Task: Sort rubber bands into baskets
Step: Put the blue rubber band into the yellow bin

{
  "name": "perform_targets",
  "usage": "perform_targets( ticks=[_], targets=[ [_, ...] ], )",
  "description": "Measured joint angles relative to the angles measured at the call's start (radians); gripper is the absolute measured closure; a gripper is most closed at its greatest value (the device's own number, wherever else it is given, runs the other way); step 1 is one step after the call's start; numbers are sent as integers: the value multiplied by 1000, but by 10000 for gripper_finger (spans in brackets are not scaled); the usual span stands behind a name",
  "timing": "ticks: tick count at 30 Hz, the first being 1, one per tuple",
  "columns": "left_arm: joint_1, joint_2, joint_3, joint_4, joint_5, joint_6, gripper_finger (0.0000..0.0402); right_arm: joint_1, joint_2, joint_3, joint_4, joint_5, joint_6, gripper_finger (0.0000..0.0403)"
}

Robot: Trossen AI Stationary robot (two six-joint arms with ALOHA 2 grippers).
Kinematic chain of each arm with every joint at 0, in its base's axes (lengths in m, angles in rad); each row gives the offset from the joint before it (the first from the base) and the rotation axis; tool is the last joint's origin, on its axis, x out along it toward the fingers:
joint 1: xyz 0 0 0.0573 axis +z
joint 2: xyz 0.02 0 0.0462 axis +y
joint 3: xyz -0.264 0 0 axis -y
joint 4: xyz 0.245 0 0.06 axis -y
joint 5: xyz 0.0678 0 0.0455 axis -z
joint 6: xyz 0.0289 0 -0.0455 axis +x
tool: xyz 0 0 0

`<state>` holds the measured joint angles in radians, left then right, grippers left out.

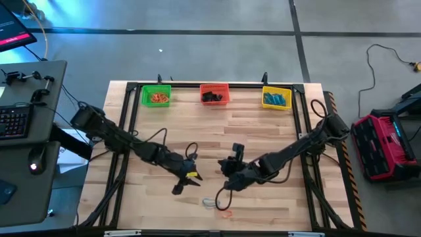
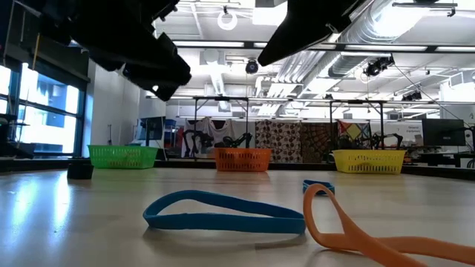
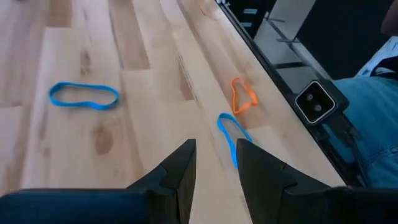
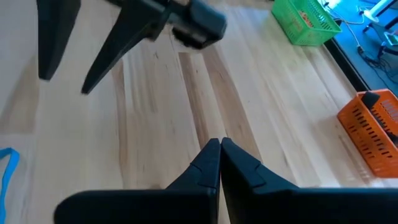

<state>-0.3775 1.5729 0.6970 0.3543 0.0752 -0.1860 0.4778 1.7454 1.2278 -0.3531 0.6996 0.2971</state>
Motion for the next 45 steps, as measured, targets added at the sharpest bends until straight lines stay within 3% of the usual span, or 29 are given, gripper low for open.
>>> perform_targets(
  ticks=[9,18,33,38,45],
  targets=[
    [-53,138,101,-13,0,-44,293,20,0,0,-1,16,68,403],
    [-85,286,229,-97,-65,-30,251,21,0,1,-5,14,88,403],
    [-111,390,264,-117,-91,-26,234,21,0,2,-24,5,87,403],
    [-112,415,280,-114,-94,-47,258,21,0,2,-25,4,84,403],
    [-110,428,338,-191,-113,25,351,21,0,2,-33,3,78,403]
  ],
)
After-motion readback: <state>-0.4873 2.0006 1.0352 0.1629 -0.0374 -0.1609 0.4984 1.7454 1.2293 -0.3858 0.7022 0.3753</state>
